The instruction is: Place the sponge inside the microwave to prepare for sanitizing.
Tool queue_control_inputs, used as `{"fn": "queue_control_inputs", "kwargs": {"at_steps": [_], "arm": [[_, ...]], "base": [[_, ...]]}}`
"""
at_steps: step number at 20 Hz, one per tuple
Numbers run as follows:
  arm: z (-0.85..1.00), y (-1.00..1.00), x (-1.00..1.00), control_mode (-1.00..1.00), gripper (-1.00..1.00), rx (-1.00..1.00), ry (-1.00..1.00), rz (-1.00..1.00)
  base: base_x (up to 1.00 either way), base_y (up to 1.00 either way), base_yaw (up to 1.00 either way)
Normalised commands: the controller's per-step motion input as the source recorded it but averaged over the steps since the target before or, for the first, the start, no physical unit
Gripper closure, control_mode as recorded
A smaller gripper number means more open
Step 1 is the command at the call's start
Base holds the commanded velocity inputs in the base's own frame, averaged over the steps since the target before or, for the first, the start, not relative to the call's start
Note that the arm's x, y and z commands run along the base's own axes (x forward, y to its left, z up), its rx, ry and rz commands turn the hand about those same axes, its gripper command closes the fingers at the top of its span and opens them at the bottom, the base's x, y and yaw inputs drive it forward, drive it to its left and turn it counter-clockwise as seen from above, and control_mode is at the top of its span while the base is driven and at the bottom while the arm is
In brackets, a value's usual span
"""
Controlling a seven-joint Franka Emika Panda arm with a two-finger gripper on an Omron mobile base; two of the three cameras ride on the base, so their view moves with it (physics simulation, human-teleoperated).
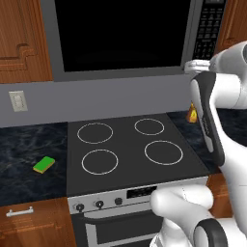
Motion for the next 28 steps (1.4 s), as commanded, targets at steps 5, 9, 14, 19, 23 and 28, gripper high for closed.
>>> {"fn": "queue_control_inputs", "kwargs": {"at_steps": [5,9,14,19,23,28], "arm": [[0.45,-0.04,0.4,-1.0,-1.0,-0.18,0.09,0.0],[0.24,0.0,0.32,-1.0,-1.0,-0.07,0.05,0.0],[-0.09,0.0,0.32,-1.0,-1.0,0.0,-0.04,0.0],[0.0,-0.1,0.7,-1.0,-1.0,0.04,0.0,0.06],[0.0,-0.05,0.43,-1.0,-1.0,0.03,0.0,0.05],[0.0,-0.03,0.26,-1.0,-1.0,0.0,0.0,0.0]], "base": [[0.0,0.0,0.0],[0.0,0.0,0.0],[0.0,0.0,0.0],[0.0,0.0,0.0],[0.0,0.0,0.0],[0.0,0.0,0.0]]}}
